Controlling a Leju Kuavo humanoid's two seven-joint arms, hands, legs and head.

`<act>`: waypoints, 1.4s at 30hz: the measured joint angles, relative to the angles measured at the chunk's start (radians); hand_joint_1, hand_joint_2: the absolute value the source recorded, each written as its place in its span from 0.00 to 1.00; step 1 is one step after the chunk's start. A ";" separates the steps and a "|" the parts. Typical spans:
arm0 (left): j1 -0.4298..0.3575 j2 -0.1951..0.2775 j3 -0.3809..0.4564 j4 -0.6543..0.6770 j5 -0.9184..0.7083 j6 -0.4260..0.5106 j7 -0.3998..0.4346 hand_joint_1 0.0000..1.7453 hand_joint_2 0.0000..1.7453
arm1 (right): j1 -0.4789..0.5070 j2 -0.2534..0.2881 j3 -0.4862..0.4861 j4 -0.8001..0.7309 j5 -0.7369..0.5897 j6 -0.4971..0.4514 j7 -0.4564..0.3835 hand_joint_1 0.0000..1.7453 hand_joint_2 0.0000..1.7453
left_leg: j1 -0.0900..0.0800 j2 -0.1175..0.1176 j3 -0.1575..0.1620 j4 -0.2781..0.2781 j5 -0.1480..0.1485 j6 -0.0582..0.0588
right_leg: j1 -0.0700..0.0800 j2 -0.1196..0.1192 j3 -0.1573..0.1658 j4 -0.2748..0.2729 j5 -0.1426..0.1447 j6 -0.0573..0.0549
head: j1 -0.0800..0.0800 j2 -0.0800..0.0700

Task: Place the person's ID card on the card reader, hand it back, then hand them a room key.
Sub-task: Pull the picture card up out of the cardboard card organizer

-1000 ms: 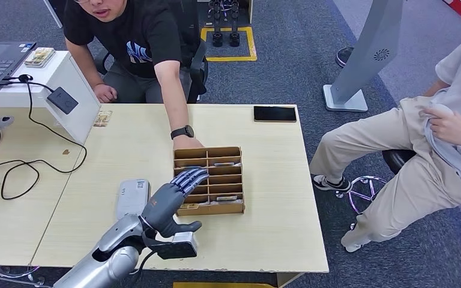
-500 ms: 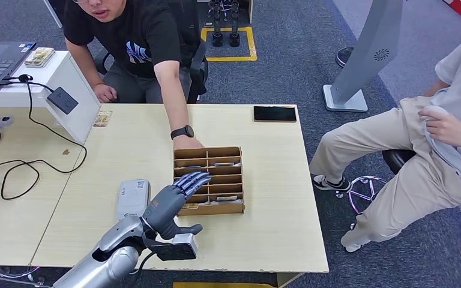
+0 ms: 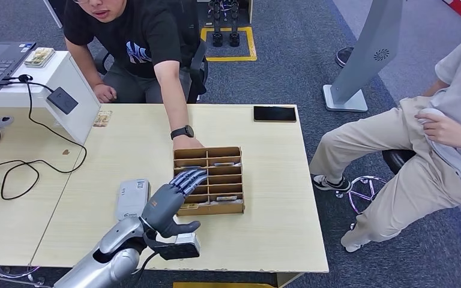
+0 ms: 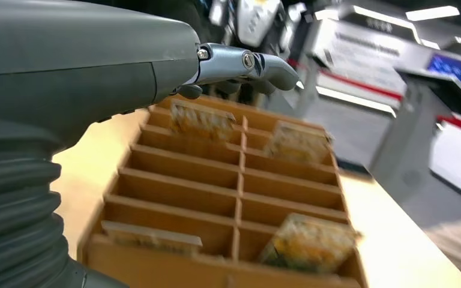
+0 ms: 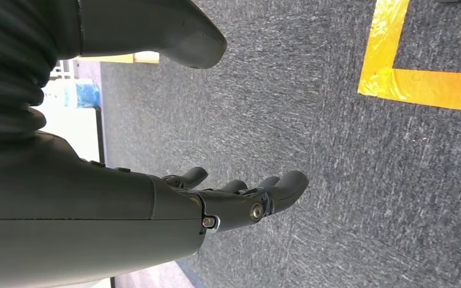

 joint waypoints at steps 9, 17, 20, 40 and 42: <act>0.000 -0.008 0.000 0.022 -0.148 0.106 0.071 0.00 1.00 | 0.000 0.000 -0.019 0.000 0.000 0.000 0.003 0.00 1.00 | 0.000 0.000 0.000 0.000 0.000 0.000 | 0.000 0.000 0.000 0.000 0.000 0.000 | 0.000 0.000; -0.001 -0.010 0.000 0.057 -0.195 0.116 0.094 0.00 1.00 | 0.000 0.000 -0.023 -0.002 0.000 0.000 0.002 0.00 1.00 | 0.000 0.000 0.000 0.000 0.000 0.000 | 0.000 0.000 0.000 0.000 0.000 0.000 | 0.000 0.000; -0.001 -0.011 0.000 0.065 -0.196 0.116 0.094 0.00 1.00 | 0.000 0.000 -0.023 -0.002 0.000 0.000 0.002 0.00 1.00 | 0.000 0.000 0.000 0.000 0.000 0.000 | 0.000 0.000 0.000 0.000 0.000 0.000 | 0.000 0.000; -0.003 -0.016 0.000 0.076 -0.198 0.116 0.094 0.00 1.00 | 0.000 0.000 -0.023 -0.003 0.000 0.000 0.002 0.00 1.00 | 0.000 0.000 0.000 0.000 0.000 0.000 | 0.000 0.000 0.000 0.000 0.000 0.000 | 0.000 0.000; -0.003 -0.016 0.000 0.076 -0.199 0.116 0.095 0.00 1.00 | 0.000 0.000 -0.024 -0.003 0.000 0.000 0.002 0.00 1.00 | 0.000 0.000 0.000 0.000 0.000 0.000 | 0.000 0.000 0.000 0.000 0.000 0.000 | 0.000 0.000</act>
